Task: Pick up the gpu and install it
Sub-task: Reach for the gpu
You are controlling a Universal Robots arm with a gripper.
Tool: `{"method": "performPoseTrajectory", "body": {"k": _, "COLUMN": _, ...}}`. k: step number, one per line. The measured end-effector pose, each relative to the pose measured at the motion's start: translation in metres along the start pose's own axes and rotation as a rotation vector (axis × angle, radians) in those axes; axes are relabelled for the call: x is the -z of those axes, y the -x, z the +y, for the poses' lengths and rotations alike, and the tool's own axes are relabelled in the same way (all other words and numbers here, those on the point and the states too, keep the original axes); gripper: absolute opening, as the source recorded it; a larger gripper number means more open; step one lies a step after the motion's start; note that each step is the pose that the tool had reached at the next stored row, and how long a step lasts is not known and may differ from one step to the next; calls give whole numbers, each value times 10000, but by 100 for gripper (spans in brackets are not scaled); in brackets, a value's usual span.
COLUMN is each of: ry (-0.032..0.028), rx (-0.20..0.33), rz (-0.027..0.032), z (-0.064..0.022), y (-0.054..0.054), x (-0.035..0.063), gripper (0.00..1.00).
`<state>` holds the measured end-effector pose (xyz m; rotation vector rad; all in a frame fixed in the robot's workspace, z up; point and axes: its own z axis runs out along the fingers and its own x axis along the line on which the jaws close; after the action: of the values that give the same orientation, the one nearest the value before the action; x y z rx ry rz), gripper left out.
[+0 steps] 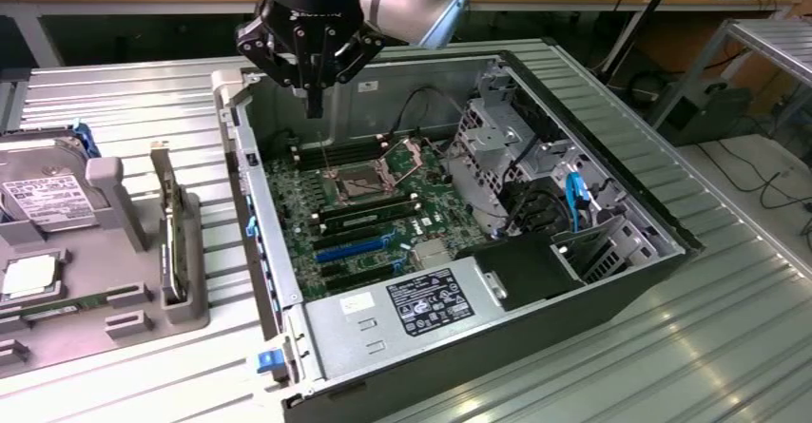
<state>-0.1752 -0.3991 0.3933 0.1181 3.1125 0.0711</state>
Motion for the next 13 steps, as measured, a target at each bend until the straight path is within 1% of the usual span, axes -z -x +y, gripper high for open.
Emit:
{"method": "performPoseTrajectory", "body": {"k": 2, "ry": 1, "rx": 1, "rz": 0, "z": -2, "y": -27, "x": 1, "gripper": 11}}
{"method": "performPoseTrajectory", "body": {"k": 6, "ry": 8, "rx": 0, "rz": 0, "z": -12, "y": -145, "x": 4, "gripper": 11}}
{"method": "performPoseTrajectory", "body": {"k": 9, "ry": 12, "rx": 0, "rz": 1, "z": -17, "y": -212, "x": 6, "gripper": 11}}
{"method": "performPoseTrajectory", "body": {"k": 13, "ry": 16, "rx": 0, "rz": 2, "z": -22, "y": -279, "x": 8, "gripper": 11}}
